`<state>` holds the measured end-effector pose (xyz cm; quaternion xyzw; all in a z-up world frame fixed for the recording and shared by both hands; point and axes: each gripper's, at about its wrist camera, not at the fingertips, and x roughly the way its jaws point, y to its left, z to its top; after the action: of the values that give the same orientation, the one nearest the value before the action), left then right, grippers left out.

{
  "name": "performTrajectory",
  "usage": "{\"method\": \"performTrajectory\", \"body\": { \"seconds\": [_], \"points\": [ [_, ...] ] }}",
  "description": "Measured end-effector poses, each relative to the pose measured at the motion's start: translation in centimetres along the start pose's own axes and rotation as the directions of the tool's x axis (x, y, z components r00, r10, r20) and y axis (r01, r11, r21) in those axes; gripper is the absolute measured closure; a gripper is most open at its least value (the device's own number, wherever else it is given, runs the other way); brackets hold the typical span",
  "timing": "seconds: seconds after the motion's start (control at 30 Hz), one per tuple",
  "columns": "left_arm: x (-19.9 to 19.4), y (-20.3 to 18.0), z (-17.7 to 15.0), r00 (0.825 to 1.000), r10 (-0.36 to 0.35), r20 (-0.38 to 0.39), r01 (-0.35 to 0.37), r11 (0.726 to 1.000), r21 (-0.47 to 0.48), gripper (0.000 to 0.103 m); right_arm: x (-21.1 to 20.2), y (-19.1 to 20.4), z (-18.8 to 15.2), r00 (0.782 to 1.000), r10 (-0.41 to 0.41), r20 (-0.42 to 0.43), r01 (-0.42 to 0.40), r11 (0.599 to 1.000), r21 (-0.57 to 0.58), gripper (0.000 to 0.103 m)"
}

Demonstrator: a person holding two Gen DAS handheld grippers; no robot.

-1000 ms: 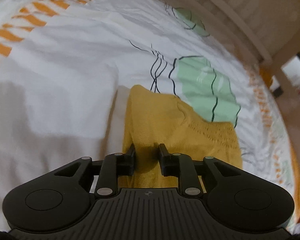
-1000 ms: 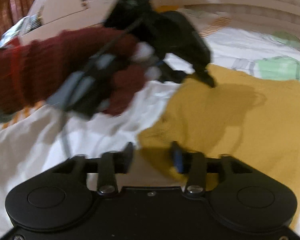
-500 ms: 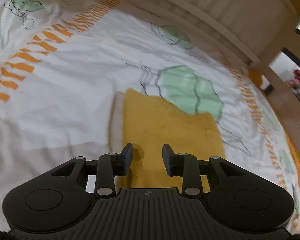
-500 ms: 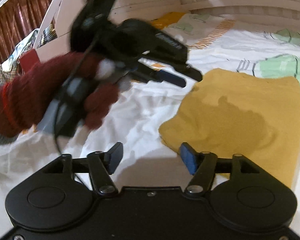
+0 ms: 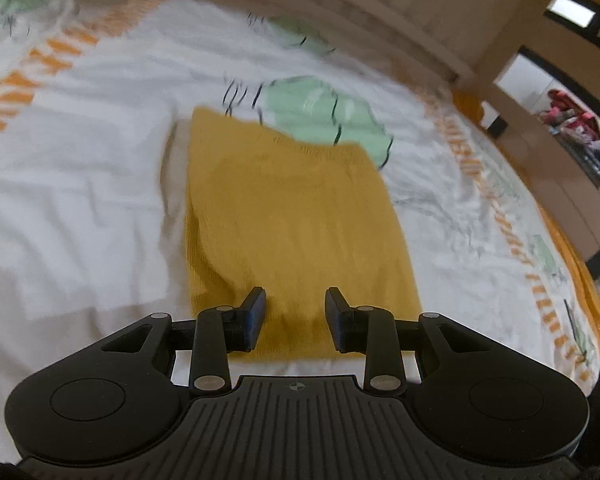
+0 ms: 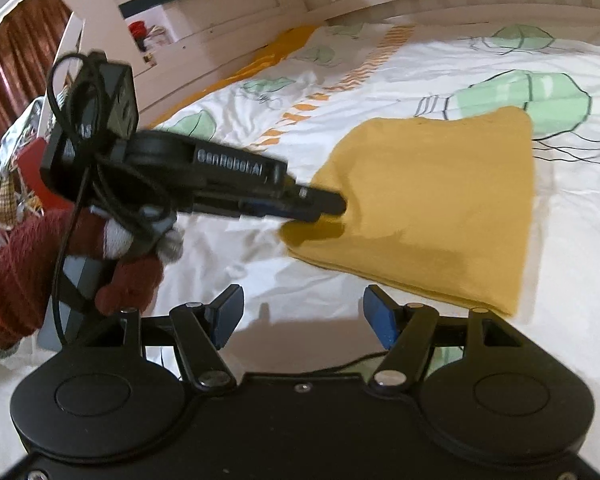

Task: Fold small clothes
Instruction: 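Open both tools and withdraw from the folded sweater, then grasp the sweater end with the right tool while the left tool grasps beside it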

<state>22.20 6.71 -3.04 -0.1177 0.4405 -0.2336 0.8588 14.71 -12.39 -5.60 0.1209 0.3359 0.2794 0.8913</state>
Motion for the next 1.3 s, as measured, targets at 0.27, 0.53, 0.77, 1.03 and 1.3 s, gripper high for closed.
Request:
{"method": "performTrajectory", "body": {
  "seconds": [0.27, 0.53, 0.77, 1.03, 1.3],
  "points": [
    [-1.1, -1.1, -0.7, 0.984, 0.129, 0.120, -0.140, 0.987, 0.084, 0.071, -0.9, -1.1, -0.4, 1.000, -0.015, 0.009, 0.015, 1.000, 0.027, 0.032],
    [0.8, 0.6, -1.1, 0.990, 0.143, -0.007, -0.143, 0.989, 0.025, 0.071, -1.5, -1.1, -0.7, 1.000, -0.020, 0.012, 0.020, 0.999, 0.042, 0.032],
    [0.2, 3.8, -2.8, 0.994, 0.105, -0.033, -0.109, 0.986, -0.125, 0.070, -1.6, -2.3, -0.1, 0.999, -0.038, 0.009, 0.038, 0.998, 0.054, 0.027],
    [-1.9, 5.3, -3.1, 0.995, 0.076, 0.072, -0.059, 0.975, -0.212, 0.067, -2.2, -5.5, 1.8, 0.996, -0.080, 0.047, 0.074, 0.991, 0.113, 0.006],
    [-1.3, 5.0, -1.2, 0.992, -0.031, 0.118, 0.056, 0.975, -0.216, 0.038, -1.7, -11.0, 5.0, 0.991, -0.102, 0.081, 0.079, 0.963, 0.256, 0.000]
  ]
}}
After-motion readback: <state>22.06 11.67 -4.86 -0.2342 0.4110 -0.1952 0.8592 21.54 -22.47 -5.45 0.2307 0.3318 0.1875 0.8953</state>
